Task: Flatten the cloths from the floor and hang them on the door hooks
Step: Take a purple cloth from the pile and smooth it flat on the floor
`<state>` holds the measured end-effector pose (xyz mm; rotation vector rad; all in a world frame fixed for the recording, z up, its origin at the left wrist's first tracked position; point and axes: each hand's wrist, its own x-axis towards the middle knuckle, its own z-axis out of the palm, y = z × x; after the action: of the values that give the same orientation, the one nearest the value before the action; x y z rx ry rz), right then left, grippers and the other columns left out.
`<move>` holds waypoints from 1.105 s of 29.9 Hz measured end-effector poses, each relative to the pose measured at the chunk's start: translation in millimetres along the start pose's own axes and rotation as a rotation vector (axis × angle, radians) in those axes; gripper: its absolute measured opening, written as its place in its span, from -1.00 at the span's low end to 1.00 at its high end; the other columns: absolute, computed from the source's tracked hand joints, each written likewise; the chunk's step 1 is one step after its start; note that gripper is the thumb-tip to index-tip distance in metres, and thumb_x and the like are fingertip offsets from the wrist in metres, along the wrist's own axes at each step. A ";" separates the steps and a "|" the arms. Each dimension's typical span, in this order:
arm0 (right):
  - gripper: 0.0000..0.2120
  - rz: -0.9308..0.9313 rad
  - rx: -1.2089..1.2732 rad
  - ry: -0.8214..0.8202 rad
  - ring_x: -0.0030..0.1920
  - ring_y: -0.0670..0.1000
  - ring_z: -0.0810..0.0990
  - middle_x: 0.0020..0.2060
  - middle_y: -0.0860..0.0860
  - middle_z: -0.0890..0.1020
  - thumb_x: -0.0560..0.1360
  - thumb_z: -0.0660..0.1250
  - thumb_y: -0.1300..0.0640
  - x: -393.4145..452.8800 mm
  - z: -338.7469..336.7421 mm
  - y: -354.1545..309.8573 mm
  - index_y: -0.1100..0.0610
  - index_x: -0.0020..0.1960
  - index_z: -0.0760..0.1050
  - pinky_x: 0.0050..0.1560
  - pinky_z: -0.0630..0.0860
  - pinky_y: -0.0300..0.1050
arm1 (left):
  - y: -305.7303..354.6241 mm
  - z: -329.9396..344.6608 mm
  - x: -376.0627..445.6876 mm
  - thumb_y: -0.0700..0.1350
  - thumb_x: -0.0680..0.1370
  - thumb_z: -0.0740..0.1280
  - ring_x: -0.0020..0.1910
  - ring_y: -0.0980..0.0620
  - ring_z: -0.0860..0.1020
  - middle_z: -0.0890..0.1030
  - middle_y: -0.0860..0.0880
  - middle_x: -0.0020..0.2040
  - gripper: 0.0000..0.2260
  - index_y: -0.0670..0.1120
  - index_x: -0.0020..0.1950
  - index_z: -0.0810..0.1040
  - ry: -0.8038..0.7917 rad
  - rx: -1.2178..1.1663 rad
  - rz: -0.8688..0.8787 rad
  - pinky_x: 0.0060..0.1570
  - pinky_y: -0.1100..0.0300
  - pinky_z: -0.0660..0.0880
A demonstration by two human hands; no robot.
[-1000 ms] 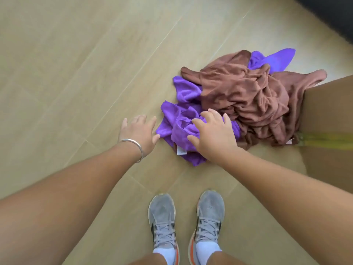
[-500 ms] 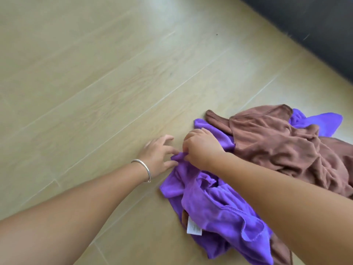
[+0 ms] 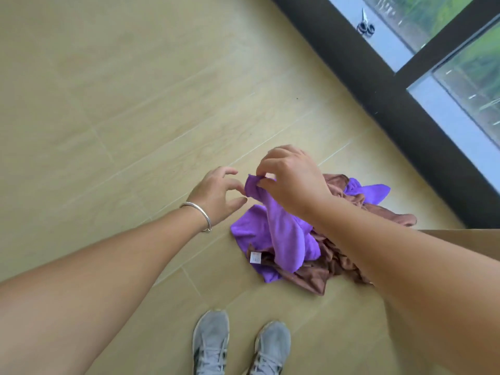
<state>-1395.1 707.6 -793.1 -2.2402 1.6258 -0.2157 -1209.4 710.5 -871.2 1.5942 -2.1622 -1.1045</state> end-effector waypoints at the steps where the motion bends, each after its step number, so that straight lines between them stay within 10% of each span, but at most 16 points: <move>1: -0.87 -0.010 0.008 0.004 0.19 0.07 0.46 0.00 -0.03 0.63 0.47 0.37 0.08 4.3 -26.2 -16.6 0.05 -0.03 0.66 0.19 0.28 -0.12 | 13.2 -25.9 -5.7 -0.05 0.45 0.45 0.32 -0.02 0.38 0.44 -0.01 0.30 -0.85 0.05 0.01 0.65 0.029 -0.013 -0.007 0.29 0.11 0.32; 9: -0.89 -0.163 0.049 0.099 0.16 0.09 0.50 -0.02 -0.01 0.64 0.47 0.41 0.07 81.6 -185.4 -134.9 0.06 -0.03 0.65 0.13 0.32 -0.10 | 75.2 -202.4 -18.2 0.01 0.40 0.42 0.19 0.09 0.41 0.40 0.23 0.10 -0.66 0.08 0.16 0.54 0.218 -0.132 -0.064 0.11 0.11 0.42; 19: -0.93 -0.309 0.138 0.323 -0.03 0.03 0.50 -0.12 -0.05 0.62 0.49 0.41 0.09 149.0 -253.6 -249.1 0.06 -0.06 0.63 -0.05 0.37 -0.12 | 7.5 -371.8 -86.9 -0.07 0.52 0.25 0.16 -0.02 0.42 0.53 0.08 0.14 -0.81 0.08 -0.11 0.67 0.458 0.426 -0.430 -0.05 0.16 0.31; 33: -0.92 -0.403 -0.111 0.093 -0.07 0.20 0.58 -0.16 0.05 0.61 0.42 0.46 0.21 14.8 -96.5 -180.0 0.17 -0.13 0.57 0.06 0.47 0.07 | -43.9 -250.0 -291.1 -0.06 0.50 0.29 0.11 0.01 0.48 0.55 0.10 0.05 -0.84 0.04 0.00 0.64 0.213 0.753 -0.799 0.03 0.14 0.32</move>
<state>-1262.7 723.1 -637.7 -2.6639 1.2371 -0.3438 -921.4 858.4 -660.8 2.8920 -1.9083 -0.1609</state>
